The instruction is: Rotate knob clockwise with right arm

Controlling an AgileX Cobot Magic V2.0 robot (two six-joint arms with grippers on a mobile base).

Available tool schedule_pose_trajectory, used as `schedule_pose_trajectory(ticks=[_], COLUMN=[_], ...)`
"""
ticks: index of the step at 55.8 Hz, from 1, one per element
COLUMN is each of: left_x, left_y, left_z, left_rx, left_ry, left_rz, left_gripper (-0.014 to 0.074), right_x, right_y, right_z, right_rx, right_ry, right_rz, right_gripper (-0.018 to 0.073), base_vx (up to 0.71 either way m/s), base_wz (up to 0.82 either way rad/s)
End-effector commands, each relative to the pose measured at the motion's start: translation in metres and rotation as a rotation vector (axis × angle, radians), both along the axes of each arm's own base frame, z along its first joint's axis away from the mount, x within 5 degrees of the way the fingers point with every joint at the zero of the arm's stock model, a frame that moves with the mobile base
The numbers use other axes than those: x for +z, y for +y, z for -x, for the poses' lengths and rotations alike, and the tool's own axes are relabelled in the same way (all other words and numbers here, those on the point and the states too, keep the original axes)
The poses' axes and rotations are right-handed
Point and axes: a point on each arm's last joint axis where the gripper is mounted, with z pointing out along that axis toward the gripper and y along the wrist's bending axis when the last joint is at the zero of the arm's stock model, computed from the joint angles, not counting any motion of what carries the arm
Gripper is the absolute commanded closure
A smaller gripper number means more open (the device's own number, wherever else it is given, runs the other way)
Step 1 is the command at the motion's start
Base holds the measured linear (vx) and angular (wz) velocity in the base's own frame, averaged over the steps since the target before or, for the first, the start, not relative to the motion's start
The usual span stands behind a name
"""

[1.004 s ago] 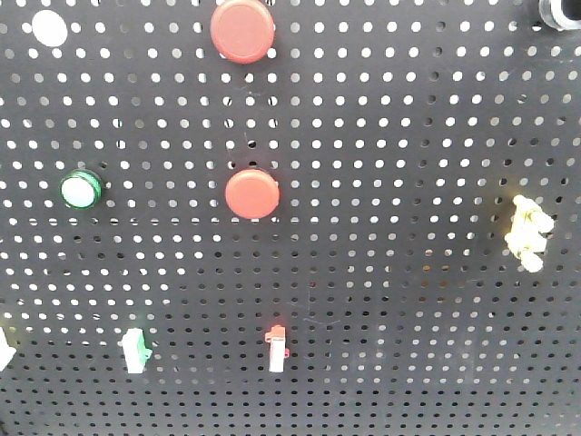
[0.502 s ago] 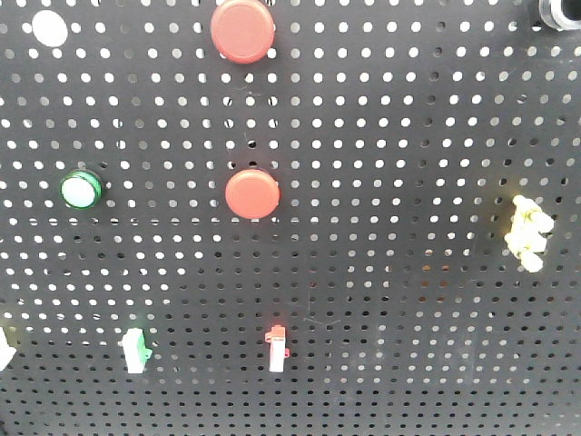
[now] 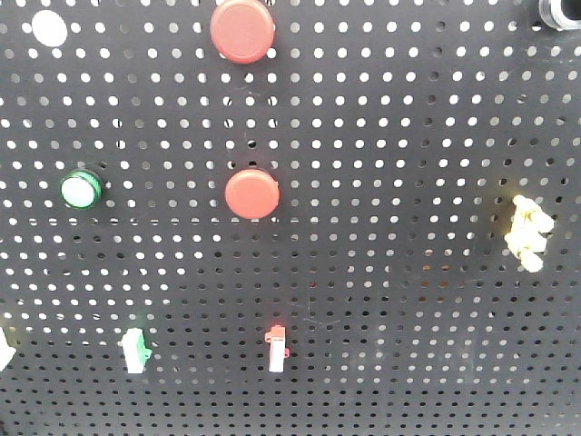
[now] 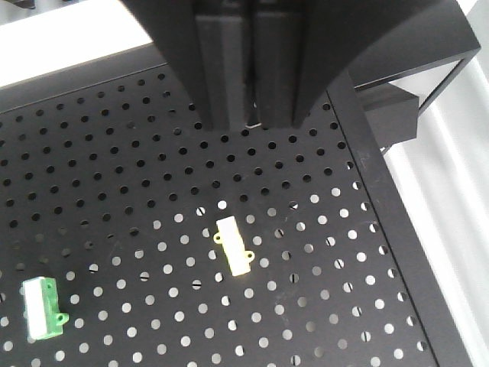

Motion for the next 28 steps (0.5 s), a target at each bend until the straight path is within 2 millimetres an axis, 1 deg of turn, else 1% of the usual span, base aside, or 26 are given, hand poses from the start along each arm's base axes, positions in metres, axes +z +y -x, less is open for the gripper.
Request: schedule_pose_trajectory(ticks=[1, 7, 11, 16, 21, 28], left_x=[-0.003, -0.003, -0.003, -0.003, -0.003, -0.003], left_y=[-0.001, -0.001, -0.001, -0.001, -0.001, -0.001], left_z=[0.001, 0.001, 0.001, 0.001, 0.001, 0.001], left_rx=[-0.013, -0.013, -0.013, -0.013, -0.013, -0.013], left_ry=[-0.060, -0.060, -0.060, -0.060, -0.060, -0.060], left_rz=[0.014, 0.014, 0.014, 0.014, 0.014, 0.014], left_gripper=[0.0603, 0.0603, 0.0603, 0.0603, 0.0603, 0.0603], right_x=[0.022, 0.026, 0.028, 0.028, 0.026, 0.022], right_y=[-0.004, -0.005, -0.005, -0.005, -0.004, -0.001], right_z=[0.008, 0.007, 0.008, 0.006, 0.000, -0.010], right_rx=[-0.021, -0.029, -0.034, -0.037, -0.039, -0.042], right_ry=[-0.165, -0.204, -0.228, -0.238, -0.224, -0.205], right_rz=[-0.046, -0.059, -0.064, -0.055, -0.050, -0.042], right_gripper=[0.0562, 0.0544, 0.0511, 0.0442, 0.0366, 0.0291], base_vx=[0.00, 0.00, 0.00, 0.00, 0.00, 0.00], base_wz=[0.00, 0.00, 0.00, 0.00, 0.00, 0.00])
